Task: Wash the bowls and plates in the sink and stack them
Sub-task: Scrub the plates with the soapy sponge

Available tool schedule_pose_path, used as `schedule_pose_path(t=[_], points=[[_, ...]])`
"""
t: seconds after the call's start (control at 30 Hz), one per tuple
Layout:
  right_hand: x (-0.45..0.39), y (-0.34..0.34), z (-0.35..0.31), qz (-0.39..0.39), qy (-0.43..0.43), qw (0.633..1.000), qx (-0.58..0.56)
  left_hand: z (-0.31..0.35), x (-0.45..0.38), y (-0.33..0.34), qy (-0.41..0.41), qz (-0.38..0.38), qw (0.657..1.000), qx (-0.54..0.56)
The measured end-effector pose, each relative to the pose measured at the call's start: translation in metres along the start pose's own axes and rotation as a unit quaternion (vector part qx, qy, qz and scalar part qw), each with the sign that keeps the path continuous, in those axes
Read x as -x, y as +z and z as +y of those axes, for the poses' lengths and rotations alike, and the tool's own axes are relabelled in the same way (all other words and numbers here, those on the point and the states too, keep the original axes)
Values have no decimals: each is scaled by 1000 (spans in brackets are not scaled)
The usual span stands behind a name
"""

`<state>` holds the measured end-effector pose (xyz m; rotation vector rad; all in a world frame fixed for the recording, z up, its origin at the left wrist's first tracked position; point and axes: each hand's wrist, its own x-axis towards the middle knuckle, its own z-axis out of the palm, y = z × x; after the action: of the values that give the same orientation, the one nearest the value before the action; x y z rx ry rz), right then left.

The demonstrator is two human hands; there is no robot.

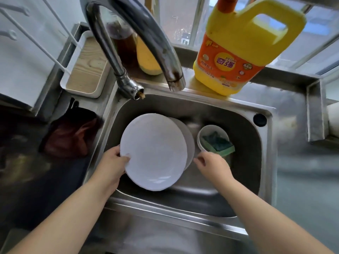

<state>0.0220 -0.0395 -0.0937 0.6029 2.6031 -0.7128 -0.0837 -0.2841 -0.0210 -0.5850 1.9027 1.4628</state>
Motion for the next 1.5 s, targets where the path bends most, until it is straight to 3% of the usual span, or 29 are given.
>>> schedule_pose_path(t=[0.07,0.2,0.5,0.7,0.87,1.17,1.5], points=[[-2,15,1,-71,87,993,-38,0,3,-1,15,7,1000,-10],[-23,43,5,-100,222,957,-157,-4,9,-4,33,24,999,-23],[-55,76,-5,-105,308,909,-261,-9,22,-13,73,66,995,-34],[-42,67,-14,-68,299,887,-345,-6,29,-21,77,69,994,-19],[-21,36,-28,-30,239,899,-366,-3,36,-28,76,73,994,-6],[17,-29,-34,6,184,957,-224,8,52,-34,82,63,995,-2],[59,-99,-53,34,96,994,-26,13,41,-28,68,61,996,-6]])
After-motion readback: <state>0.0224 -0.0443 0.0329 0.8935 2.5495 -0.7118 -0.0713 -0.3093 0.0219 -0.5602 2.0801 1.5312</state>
